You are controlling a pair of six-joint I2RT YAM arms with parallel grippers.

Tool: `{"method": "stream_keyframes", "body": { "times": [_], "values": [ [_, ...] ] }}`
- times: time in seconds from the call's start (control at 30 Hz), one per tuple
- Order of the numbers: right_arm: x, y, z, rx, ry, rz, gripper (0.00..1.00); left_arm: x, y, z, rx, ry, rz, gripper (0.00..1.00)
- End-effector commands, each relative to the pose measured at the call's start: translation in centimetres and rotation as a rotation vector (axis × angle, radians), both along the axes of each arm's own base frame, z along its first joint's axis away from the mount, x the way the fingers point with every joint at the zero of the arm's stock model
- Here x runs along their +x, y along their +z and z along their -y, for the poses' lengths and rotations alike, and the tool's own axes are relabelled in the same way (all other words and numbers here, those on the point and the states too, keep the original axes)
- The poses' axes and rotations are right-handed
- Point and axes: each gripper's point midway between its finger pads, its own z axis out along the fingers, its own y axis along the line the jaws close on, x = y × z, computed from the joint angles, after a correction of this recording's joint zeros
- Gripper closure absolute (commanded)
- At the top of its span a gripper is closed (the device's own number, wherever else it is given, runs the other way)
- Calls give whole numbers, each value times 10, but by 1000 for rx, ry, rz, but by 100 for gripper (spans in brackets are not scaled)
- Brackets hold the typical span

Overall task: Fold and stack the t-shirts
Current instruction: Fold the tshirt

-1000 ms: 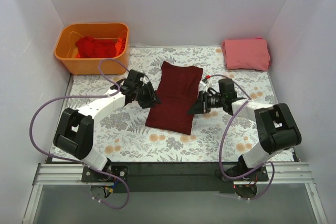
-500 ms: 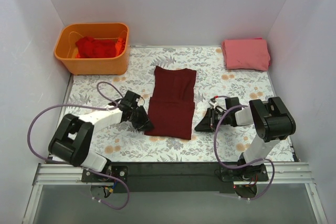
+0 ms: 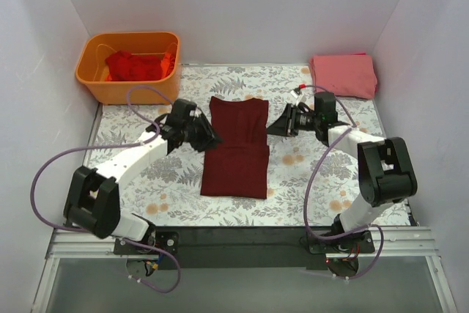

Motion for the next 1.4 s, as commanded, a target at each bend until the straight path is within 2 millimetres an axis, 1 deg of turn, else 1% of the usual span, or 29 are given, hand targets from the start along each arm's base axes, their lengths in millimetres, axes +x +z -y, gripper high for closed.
{"method": "stream_keyframes", "body": {
  "times": [0.0,0.03,0.07,0.1,0.13,0.17,0.2,0.23,0.27,0.3,0.33,0.37,0.4,0.43,0.5,0.57,0.63,0.67,0.73,0.8,0.83,0.93,0.97,1.0,1.1,1.17,1.3,1.33,1.37],
  "values": [
    [57,10,-6,-19,-83,49,69,80,27,-4,32,50,184,66],
    [68,10,-7,-23,-98,52,69,95,31,-2,38,50,205,66],
    [88,21,-9,-23,-121,93,69,110,7,-2,81,50,167,66],
    [98,9,-10,-30,-131,64,69,135,22,-2,85,60,220,66],
    [109,9,-11,-32,-142,70,69,147,14,-2,99,58,212,67],
    [118,7,-11,-33,-153,70,69,158,-10,-2,122,56,172,67],
    [133,2,-14,-32,-158,63,69,178,-5,-1,118,65,198,68],
    [139,-1,-15,-31,-161,56,69,186,-14,-2,139,57,196,69],
    [147,-5,-16,-32,-167,54,69,195,-39,-3,161,55,156,70],
    [159,-14,-17,-34,-174,44,69,210,-36,-5,161,65,177,70],
    [164,-19,-17,-35,-177,35,69,219,-41,-8,175,68,180,71],
    [171,-24,-16,-39,-188,33,69,225,-50,-11,186,71,172,71],
    [178,-37,-16,-44,-193,16,69,229,-69,-17,202,78,142,71],
    [182,-44,-16,-45,-200,-4,69,238,-70,-21,214,92,147,72],
    [186,-67,-9,-59,-224,-54,69,239,-89,-31,232,105,113,72],
    [187,-83,-2,-80,-250,-80,69,235,-104,-39,252,109,84,73],
    [181,-104,9,-108,-282,-126,69,229,-122,-44,272,101,52,73],
    [180,-112,14,-126,-304,-139,69,223,-131,-48,283,98,30,73],
    [178,-120,24,-142,-331,-155,69,218,-137,-52,294,98,14,73],
    [179,-117,26,-142,-326,-140,69,214,-136,-52,292,84,15,72],
    [179,-114,23,-133,-313,-134,70,215,-125,-49,275,80,31,71],
    [179,-87,16,-101,-277,-84,70,216,-107,-44,250,64,62,67],
    [179,-78,14,-88,-261,-63,70,219,-90,-44,241,67,95,66],
    [178,-65,9,-77,-246,-39,70,219,-83,-44,239,65,110,66],
    [170,-44,-5,-50,-195,-2,70,221,-57,-43,224,68,160,65],
    [164,-35,-15,-35,-161,13,70,224,-41,-43,217,81,195,65],
    [152,-33,-34,-16,-102,18,70,221,-34,-45,215,95,221,67],
    [149,-33,-38,-6,-81,12,71,219,-39,-48,223,98,214,68],
    [146,-40,-43,-7,-67,-4,71,218,-40,-49,226,98,210,70]
  ]
}}
